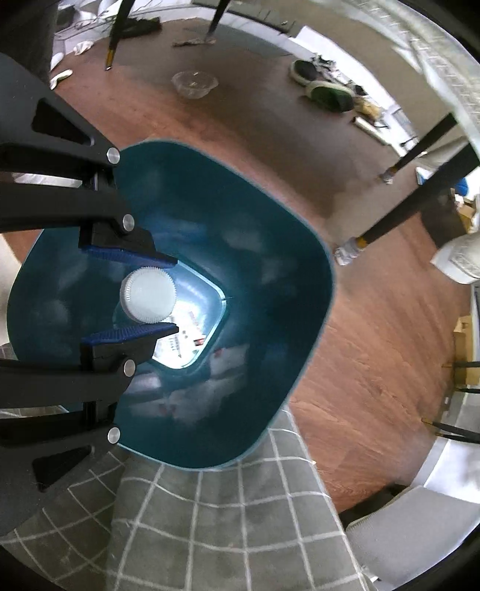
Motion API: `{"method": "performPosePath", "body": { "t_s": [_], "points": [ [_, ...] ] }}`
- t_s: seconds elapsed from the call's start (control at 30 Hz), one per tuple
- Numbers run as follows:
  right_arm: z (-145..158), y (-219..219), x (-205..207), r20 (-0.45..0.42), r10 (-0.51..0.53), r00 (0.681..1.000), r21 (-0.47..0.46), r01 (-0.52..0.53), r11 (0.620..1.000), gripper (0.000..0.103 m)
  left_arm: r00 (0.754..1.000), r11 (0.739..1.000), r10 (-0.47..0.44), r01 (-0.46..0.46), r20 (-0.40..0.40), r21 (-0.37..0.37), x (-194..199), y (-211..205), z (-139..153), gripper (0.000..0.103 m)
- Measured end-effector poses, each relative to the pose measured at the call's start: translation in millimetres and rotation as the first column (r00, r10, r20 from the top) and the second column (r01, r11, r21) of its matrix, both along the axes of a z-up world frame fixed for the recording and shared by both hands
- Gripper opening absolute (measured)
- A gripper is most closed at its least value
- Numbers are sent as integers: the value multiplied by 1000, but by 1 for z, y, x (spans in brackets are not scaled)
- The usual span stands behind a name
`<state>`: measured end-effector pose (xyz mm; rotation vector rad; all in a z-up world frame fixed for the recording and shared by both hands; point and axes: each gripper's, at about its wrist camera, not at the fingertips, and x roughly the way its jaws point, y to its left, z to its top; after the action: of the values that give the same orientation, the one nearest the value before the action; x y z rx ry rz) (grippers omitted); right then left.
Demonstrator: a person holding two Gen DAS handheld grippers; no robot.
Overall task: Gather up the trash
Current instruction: 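Lower the white lid into the teal bin and open the right gripper, then move both tools from the bin back over the table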
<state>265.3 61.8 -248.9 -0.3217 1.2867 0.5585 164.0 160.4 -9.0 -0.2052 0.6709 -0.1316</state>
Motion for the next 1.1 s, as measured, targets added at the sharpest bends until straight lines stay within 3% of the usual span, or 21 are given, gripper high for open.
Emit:
{"method": "performPosePath", "body": {
  "t_s": [0.23,0.27,0.3,0.33,0.47,0.73,1.1],
  "points": [
    [-1,-11,-2,9,-4,1000,-32,4,999,31,999,999,-39,38,26,13,1,-11,13,47],
    [3,-13,-3,12,-7,1000,-28,8,1000,38,999,999,-39,38,32,23,1,-11,14,48],
    [8,-16,-3,20,-12,1000,-21,12,1000,54,999,999,-38,37,38,28,1,-10,16,49],
    [10,-16,-3,28,-14,1000,-14,14,1000,57,999,999,-30,28,45,33,1,-10,18,49],
    [39,-26,-4,57,-35,998,68,32,997,57,998,999,-4,2,68,35,3,-9,27,55],
    [112,-36,-17,199,-13,980,190,-26,981,57,989,999,0,-7,149,44,6,-19,47,65],
    [203,-94,-24,398,-102,912,320,-34,947,57,976,999,-9,1,218,37,10,-48,58,77]
  ]
}}
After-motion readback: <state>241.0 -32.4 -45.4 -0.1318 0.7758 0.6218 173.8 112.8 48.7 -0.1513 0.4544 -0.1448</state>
